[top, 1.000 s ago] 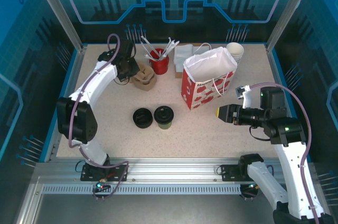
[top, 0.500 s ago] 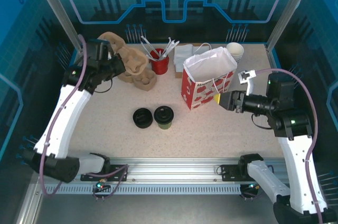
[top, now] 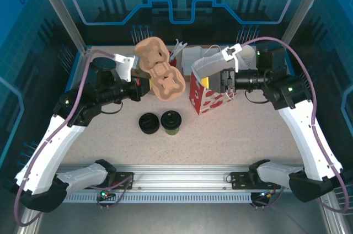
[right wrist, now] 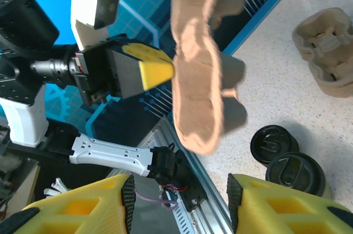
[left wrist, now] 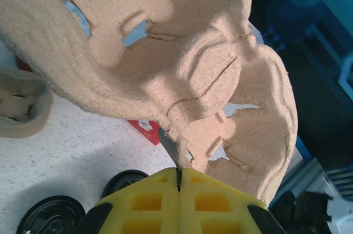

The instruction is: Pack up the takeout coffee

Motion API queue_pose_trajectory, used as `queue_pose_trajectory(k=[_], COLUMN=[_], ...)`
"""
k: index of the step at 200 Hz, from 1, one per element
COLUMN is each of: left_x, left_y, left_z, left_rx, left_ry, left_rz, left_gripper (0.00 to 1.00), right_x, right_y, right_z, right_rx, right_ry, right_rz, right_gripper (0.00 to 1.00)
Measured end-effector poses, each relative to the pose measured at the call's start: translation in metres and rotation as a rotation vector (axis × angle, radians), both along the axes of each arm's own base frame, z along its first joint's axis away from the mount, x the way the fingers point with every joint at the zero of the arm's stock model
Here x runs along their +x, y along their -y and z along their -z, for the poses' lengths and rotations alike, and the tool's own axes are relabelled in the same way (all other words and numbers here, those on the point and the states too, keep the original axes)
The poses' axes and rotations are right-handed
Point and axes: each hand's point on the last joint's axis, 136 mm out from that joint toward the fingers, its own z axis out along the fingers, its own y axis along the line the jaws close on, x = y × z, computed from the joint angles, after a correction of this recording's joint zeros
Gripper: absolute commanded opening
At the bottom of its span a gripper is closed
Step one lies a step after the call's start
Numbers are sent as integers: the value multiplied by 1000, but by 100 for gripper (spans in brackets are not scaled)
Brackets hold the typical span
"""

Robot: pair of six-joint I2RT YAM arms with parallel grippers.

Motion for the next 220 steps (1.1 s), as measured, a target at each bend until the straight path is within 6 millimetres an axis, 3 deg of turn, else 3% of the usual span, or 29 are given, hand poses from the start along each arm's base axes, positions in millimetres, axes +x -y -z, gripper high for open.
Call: queue_pose_trajectory(k=[82, 175, 220], left_x=[-16, -16, -15], left_y=[32, 48, 49], left_z=[-12, -7, -16], left_rx=[-47, -42, -52], left_ry=[58, 44, 62], left_rz=[168, 211, 212], left_gripper=[0, 0, 0], right_x=[-10, -10, -7], right_y=[-11, -14, -14], right_z=[1, 5, 10], right_rx=[-24, -38, -58], right_ry=[20, 26, 34], right_rz=[-48, -63, -53], right_gripper=[49, 45, 45])
